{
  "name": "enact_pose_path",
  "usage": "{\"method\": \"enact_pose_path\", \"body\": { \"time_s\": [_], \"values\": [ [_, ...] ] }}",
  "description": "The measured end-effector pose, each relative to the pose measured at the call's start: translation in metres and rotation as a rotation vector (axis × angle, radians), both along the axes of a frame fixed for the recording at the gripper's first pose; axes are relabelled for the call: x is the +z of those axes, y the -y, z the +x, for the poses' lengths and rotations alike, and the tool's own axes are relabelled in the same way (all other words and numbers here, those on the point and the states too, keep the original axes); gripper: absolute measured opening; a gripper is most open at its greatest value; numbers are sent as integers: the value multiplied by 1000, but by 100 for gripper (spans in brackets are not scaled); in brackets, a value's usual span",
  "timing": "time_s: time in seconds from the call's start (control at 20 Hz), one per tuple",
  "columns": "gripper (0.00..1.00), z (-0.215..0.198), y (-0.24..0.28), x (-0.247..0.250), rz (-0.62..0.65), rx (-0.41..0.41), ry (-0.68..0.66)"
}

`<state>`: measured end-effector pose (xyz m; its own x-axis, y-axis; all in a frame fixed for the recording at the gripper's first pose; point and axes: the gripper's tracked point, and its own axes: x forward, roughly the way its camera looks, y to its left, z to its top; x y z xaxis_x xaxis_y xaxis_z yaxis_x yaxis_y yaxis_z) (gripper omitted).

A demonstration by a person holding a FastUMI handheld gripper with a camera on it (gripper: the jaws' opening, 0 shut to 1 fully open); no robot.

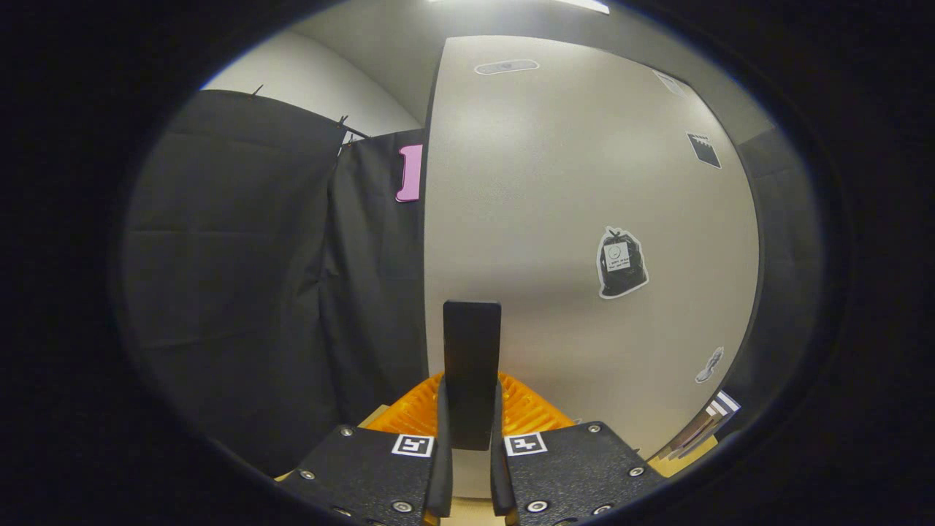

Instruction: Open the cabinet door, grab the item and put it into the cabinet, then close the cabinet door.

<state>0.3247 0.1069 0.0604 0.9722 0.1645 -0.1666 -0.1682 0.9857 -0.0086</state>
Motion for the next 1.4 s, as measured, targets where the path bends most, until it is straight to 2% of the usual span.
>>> {"method": "enact_pose_path", "body": {
  "time_s": [0.4,0.7,1.4],
  "values": [
    [21,-36,2,10,10,88,-33],
    [21,-59,7,17,19,114,-43],
    [21,-76,28,15,26,155,-80]
  ]
}}
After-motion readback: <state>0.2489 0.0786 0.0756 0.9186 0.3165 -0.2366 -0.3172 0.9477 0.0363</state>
